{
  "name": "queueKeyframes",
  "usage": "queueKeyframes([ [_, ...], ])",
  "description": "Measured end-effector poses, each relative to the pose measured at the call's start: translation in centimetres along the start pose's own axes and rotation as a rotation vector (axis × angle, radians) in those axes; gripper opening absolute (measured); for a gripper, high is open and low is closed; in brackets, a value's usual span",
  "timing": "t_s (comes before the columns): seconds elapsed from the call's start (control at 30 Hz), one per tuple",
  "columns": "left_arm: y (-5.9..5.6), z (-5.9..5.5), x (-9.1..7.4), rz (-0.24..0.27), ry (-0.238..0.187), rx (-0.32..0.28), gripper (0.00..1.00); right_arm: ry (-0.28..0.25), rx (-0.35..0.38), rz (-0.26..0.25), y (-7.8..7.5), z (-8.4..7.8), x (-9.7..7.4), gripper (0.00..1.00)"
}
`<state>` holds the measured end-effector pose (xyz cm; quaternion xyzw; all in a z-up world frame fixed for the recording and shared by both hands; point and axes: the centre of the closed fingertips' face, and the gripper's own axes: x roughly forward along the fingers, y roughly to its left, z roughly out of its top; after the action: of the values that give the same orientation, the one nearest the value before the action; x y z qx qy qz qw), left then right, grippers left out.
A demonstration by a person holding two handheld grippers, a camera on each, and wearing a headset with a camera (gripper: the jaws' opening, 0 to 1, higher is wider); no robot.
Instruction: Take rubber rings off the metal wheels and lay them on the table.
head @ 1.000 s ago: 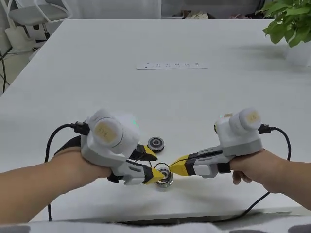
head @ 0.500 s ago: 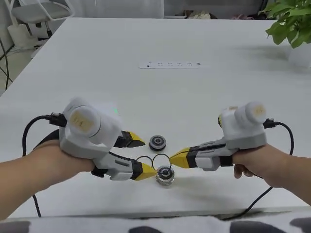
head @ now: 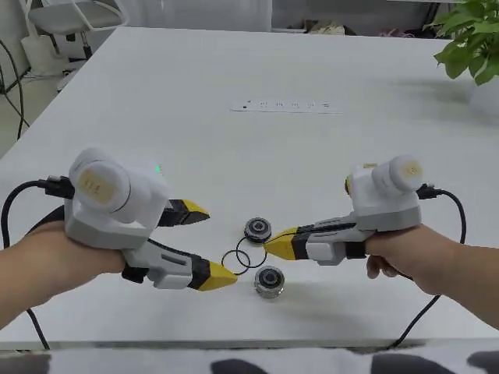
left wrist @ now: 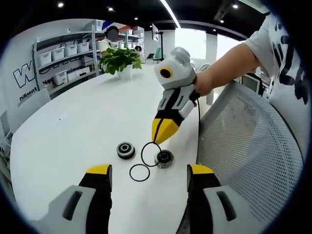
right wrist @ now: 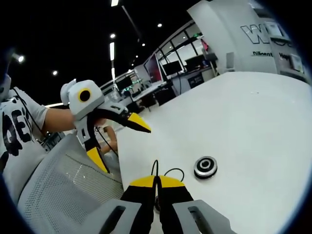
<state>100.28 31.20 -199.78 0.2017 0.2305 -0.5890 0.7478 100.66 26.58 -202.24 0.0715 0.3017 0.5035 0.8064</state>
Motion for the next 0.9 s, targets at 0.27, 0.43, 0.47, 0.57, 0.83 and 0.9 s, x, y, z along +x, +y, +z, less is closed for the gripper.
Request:
queueKeyframes([
  [0.27, 0.7, -0.6, -1.1, 0.037, -0.007, -0.022, 0.68, 0.010, 0.003, 0.001, 0.1, 0.2, 1.0, 0.00],
  [0.43, 0.7, -0.9, -1.5, 0.043, -0.006, -0.031, 0.74, 0.012, 0.013, -0.006, 0.2, 0.3, 1.7, 0.00],
  [0.47, 0.7, -0.9, -1.6, 0.046, -0.007, -0.034, 0.75, 0.013, 0.017, -0.010, 0.2, 0.3, 1.8, 0.00],
  [0.57, 0.9, -1.1, -1.7, 0.054, -0.008, -0.039, 0.78, 0.020, 0.029, -0.022, 0.0, 0.1, 2.2, 0.00],
  [0.83, 1.2, -1.3, -2.2, 0.068, -0.012, -0.056, 0.85, 0.025, 0.072, -0.044, -0.9, -0.3, 2.9, 0.00],
  [0.9, 1.3, -1.4, -2.3, 0.072, -0.013, -0.060, 0.86, 0.028, 0.079, -0.049, -1.1, -0.4, 2.9, 0.00],
])
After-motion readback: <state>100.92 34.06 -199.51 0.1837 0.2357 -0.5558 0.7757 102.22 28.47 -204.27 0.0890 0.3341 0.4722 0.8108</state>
